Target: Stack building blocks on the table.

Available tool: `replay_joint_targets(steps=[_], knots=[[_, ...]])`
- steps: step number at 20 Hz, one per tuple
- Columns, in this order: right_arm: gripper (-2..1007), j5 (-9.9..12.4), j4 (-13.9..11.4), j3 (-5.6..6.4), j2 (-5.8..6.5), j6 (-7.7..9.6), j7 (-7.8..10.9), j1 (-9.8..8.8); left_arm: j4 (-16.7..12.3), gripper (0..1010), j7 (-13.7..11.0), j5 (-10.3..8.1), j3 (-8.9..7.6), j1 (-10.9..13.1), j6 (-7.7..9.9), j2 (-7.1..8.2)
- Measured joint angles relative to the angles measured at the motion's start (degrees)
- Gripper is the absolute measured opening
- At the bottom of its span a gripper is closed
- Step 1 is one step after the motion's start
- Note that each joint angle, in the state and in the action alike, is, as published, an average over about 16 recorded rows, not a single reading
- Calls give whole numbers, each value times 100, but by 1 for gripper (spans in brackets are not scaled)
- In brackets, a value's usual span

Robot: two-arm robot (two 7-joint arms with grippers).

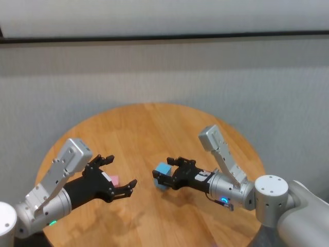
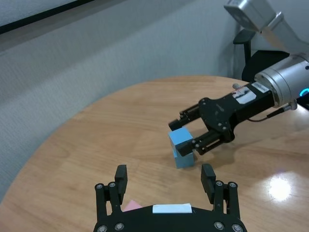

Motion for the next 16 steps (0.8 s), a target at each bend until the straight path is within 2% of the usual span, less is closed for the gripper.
replay_joint_targets(steps=[4, 8, 12, 16], knots=[[794, 52, -410, 96, 121, 10, -112, -134, 0, 1003, 0, 0, 0, 0, 0, 0], [899, 114, -962, 223, 316, 35, -300, -341, 0, 1003, 0, 0, 0, 0, 0, 0], [967, 172, -1513, 377, 553, 76, -547, -603, 0, 1003, 0, 0, 0, 0, 0, 0], [1000, 203, -1920, 530, 772, 132, -795, -870, 0, 1003, 0, 0, 0, 0, 0, 0]])
